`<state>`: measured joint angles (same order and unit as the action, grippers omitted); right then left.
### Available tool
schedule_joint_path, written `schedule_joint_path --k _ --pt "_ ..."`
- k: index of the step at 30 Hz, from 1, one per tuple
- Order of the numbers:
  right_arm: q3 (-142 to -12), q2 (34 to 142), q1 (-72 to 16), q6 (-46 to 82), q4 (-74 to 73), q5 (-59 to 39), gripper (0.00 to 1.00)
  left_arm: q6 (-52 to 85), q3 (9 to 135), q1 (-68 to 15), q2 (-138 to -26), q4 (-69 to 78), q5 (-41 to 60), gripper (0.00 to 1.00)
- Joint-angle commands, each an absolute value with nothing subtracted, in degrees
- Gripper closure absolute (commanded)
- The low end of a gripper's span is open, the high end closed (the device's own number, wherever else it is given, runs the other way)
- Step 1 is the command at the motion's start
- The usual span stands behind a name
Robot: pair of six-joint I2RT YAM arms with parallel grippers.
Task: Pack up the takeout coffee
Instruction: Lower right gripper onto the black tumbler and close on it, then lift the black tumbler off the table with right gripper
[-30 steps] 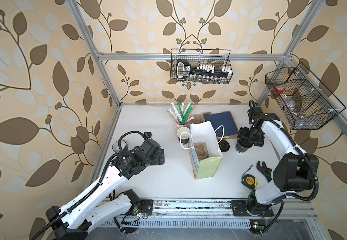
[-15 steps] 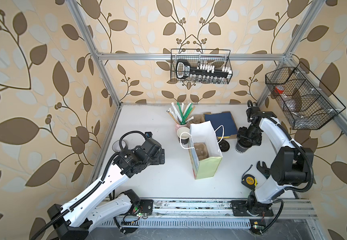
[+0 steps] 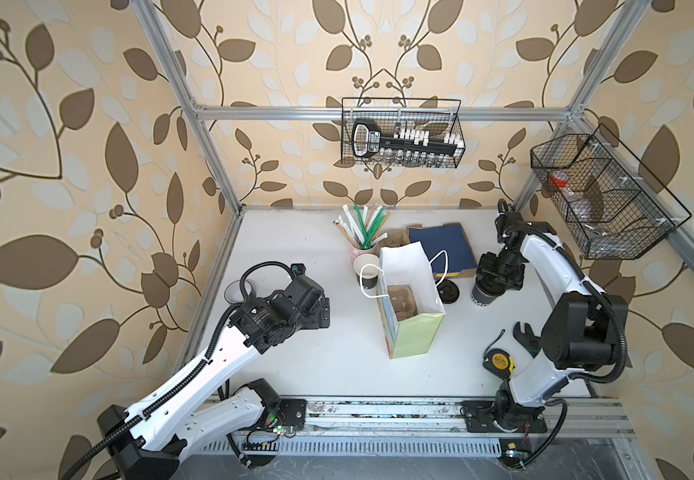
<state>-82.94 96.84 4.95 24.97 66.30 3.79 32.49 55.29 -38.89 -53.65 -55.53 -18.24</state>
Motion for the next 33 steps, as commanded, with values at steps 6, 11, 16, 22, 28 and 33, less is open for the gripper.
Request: schedule_joint_path --k 6,11,16,22,28,33 --pt "-83.28 97.82 5.10 24.12 67.78 0.69 0.23 31.43 55.90 -38.26 -54.84 -56.25 -18.42 0.01" --pt "-82.46 97.72 5.71 24.25 67.83 0.48 0.22 31.25 56.05 -38.28 -55.18 -56.25 -18.26 0.01" --pt "-81.38 97.07 5.32 24.22 67.44 -0.01 0.26 31.09 56.03 -38.24 -55.28 -56.26 -17.88 0.01" --pt "-79.67 95.24 3.60 24.43 67.35 1.93 0.26 30.87 56.00 -38.18 -55.29 -56.25 -17.53 0.01" --pt "-77.87 91.39 1.27 24.77 68.29 3.50 0.26 30.74 56.06 -37.91 -55.20 -56.07 -16.97 0.01" --pt "-73.74 86.26 -2.13 24.87 68.03 3.41 0.27 30.67 56.04 -37.65 -55.11 -55.99 -16.57 0.01"
